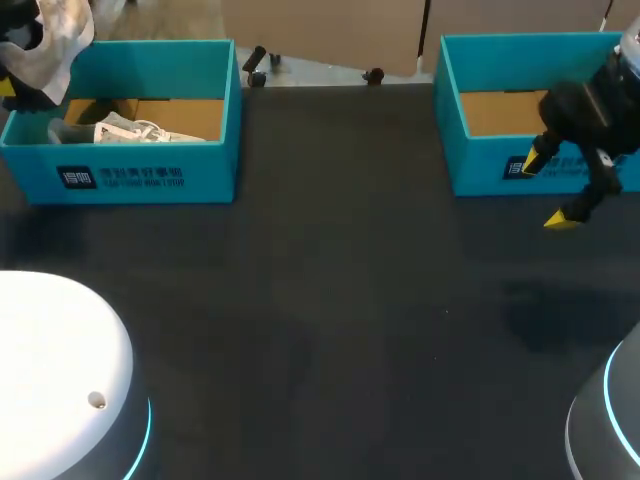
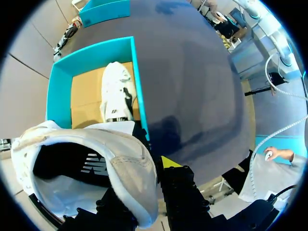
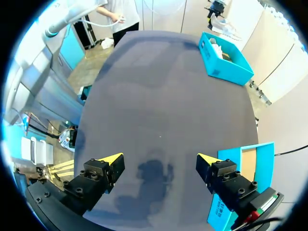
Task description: Take the shoe out of the shoebox, open the shoe tongue, remove and reinsert the insole, then place the shoe into the shoebox
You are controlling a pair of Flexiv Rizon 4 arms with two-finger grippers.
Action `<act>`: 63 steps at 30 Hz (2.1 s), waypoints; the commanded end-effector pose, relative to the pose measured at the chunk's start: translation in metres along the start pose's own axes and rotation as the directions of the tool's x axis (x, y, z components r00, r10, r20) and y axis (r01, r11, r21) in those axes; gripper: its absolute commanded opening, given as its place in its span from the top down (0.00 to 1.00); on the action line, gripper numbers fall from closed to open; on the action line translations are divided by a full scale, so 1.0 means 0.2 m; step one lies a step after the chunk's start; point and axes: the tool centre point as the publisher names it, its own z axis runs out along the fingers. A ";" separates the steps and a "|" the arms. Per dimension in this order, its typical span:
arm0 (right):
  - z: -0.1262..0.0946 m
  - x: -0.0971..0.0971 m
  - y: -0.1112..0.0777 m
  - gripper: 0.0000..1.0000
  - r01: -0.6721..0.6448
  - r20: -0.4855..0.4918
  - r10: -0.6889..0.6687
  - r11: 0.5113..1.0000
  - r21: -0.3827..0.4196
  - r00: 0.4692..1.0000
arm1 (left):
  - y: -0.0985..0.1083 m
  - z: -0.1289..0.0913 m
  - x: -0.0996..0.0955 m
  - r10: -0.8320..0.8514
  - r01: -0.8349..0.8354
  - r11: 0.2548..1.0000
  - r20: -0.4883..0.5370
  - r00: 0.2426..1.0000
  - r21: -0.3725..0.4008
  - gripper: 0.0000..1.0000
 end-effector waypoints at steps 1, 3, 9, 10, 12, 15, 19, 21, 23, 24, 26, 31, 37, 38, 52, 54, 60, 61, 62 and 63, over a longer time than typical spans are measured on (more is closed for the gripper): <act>0.00 0.00 0.00 0.00 0.000 -0.001 0.000 1.000 0.001 1.000 | 0.08 -0.01 -0.11 -0.017 0.017 1.000 -0.042 0.999 0.011 1.00; 0.00 0.00 0.00 0.00 0.000 -0.001 0.000 1.000 0.001 1.000 | 0.11 -0.02 -0.14 -0.025 0.026 1.000 -0.037 0.999 0.011 1.00; 0.00 0.00 0.00 0.00 0.000 -0.001 0.000 1.000 0.001 1.000 | 0.18 -0.05 -0.23 -0.075 0.075 0.997 -0.042 0.996 0.000 1.00; 0.00 0.00 0.00 0.00 0.000 -0.001 0.000 1.000 0.001 1.000 | 0.18 -0.06 -0.24 -0.074 0.074 0.997 -0.040 0.996 -0.006 1.00; 0.00 0.00 0.00 0.00 0.000 -0.001 0.000 1.000 0.001 1.000 | 0.19 -0.07 -0.26 -0.073 0.073 0.997 -0.037 0.997 -0.008 1.00; 0.00 0.00 0.00 0.00 0.000 -0.001 0.000 1.000 0.001 1.000 | 0.19 -0.09 -0.30 -0.077 0.076 0.997 -0.036 0.996 -0.013 1.00; 0.00 0.00 0.00 0.00 0.000 -0.001 0.000 1.000 0.001 1.000 | 0.19 -0.09 -0.37 -0.086 0.085 0.996 -0.039 0.996 -0.025 1.00; 0.00 0.00 0.00 0.00 0.000 -0.001 0.000 1.000 0.001 1.000 | 0.19 -0.10 -0.41 -0.088 0.087 0.996 -0.036 0.995 -0.024 1.00; 0.00 0.00 0.00 0.00 0.000 -0.001 0.000 1.000 0.001 1.000 | 0.19 -0.11 -0.45 -0.089 0.089 0.995 -0.023 0.996 -0.035 1.00; 0.00 0.00 0.00 0.00 0.000 -0.001 0.000 1.000 0.001 1.000 | 0.19 -0.11 -0.48 -0.089 0.088 0.995 -0.023 0.996 -0.042 1.00; 0.00 0.00 0.00 0.00 0.000 -0.001 0.000 1.000 0.001 1.000 | 0.18 -0.13 -0.53 -0.090 0.089 0.995 -0.017 0.996 -0.038 1.00; 0.00 0.00 0.00 0.00 0.000 -0.001 0.000 1.000 0.001 1.000 | 0.14 -0.15 -0.62 -0.076 0.076 0.996 0.000 0.997 -0.046 1.00; 0.00 0.00 0.00 0.00 0.000 -0.001 0.000 1.000 0.001 1.000 | 0.13 -0.15 -0.63 -0.078 0.079 0.996 0.007 0.997 -0.043 1.00; 0.00 0.00 0.00 0.00 0.000 -0.001 0.000 1.000 0.001 1.000 | 0.13 -0.15 -0.63 -0.078 0.079 0.996 0.007 0.997 -0.043 1.00; 0.00 0.00 0.00 0.00 0.000 -0.001 0.000 1.000 0.001 1.000 | 0.11 -0.12 -0.62 0.024 -0.027 0.995 -0.033 0.999 -0.091 1.00; 0.00 0.00 0.00 0.00 0.000 -0.001 0.000 1.000 0.001 1.000 | 0.11 -0.10 -0.62 0.117 -0.125 0.982 -0.063 0.991 -0.140 1.00; 0.00 0.00 0.00 0.00 0.000 -0.001 0.000 1.000 0.001 1.000 | 0.17 -0.12 -0.65 0.331 -0.348 0.919 -0.116 0.936 -0.187 1.00; 0.00 0.00 0.00 0.00 0.000 -0.001 0.000 1.000 0.001 1.000 | 0.18 -0.12 -0.65 0.345 -0.360 0.916 -0.111 0.932 -0.179 1.00; 0.00 0.00 0.00 0.00 0.000 -0.001 0.000 1.000 0.001 1.000 | 0.19 -0.13 -0.66 0.377 -0.393 0.899 -0.115 0.919 -0.193 1.00; 0.00 0.00 0.00 0.00 0.000 -0.001 0.000 1.000 0.001 1.000 | 0.21 -0.14 -0.67 0.402 -0.416 0.888 -0.113 0.909 -0.194 1.00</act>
